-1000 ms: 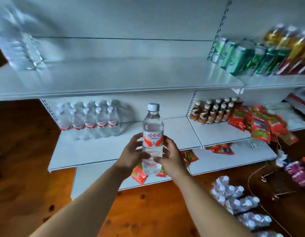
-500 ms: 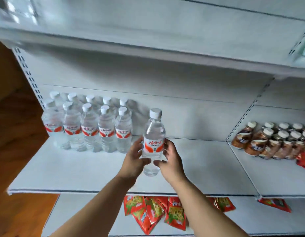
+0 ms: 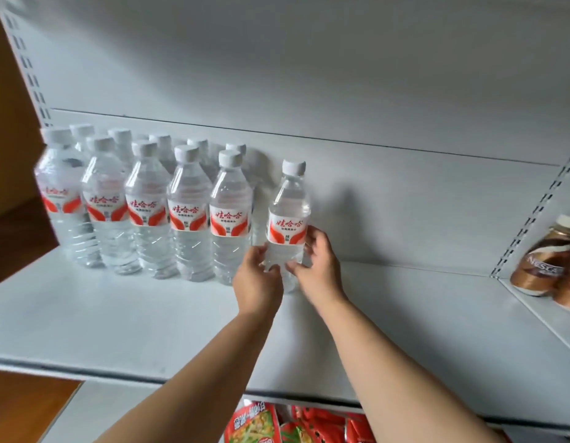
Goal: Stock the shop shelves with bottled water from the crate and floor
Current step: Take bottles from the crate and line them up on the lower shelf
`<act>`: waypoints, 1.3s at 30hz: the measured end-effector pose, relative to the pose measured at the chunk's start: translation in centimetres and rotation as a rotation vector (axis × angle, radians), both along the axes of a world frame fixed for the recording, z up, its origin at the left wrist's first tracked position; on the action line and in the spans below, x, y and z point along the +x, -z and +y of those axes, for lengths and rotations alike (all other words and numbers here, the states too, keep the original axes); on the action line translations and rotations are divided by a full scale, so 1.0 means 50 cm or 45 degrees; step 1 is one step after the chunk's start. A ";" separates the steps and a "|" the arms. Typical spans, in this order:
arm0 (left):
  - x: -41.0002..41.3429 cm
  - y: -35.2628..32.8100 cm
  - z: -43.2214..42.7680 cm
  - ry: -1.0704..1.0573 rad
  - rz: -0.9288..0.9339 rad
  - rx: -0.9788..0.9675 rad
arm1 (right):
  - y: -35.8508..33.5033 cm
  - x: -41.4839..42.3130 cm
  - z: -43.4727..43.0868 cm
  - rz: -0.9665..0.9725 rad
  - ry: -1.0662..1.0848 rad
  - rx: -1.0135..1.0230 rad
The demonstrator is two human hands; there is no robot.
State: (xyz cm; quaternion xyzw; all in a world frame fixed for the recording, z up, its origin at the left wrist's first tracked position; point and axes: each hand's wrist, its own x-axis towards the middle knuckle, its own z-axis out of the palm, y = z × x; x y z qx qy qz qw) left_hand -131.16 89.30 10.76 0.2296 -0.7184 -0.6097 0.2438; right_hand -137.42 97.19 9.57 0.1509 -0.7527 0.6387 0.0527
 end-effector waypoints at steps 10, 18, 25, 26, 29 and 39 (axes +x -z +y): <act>-0.053 -0.040 0.009 0.052 0.133 0.681 | -0.015 -0.092 -0.071 -0.009 -0.060 0.037; -0.087 -0.015 0.005 0.015 0.123 0.900 | -0.031 -0.114 -0.075 -0.068 -0.052 0.248; -0.028 -0.090 0.004 0.006 -0.188 0.847 | -0.113 -0.031 -0.004 -0.304 0.046 0.419; -0.008 -0.116 0.010 0.042 -0.227 0.808 | -0.135 -0.006 0.019 -0.354 0.069 0.409; 0.058 -0.228 0.037 0.160 -0.322 0.591 | -0.226 0.085 0.093 -0.476 0.155 0.356; 0.379 -0.555 0.272 0.742 -0.559 0.385 | -0.562 0.552 0.390 -0.673 0.712 0.164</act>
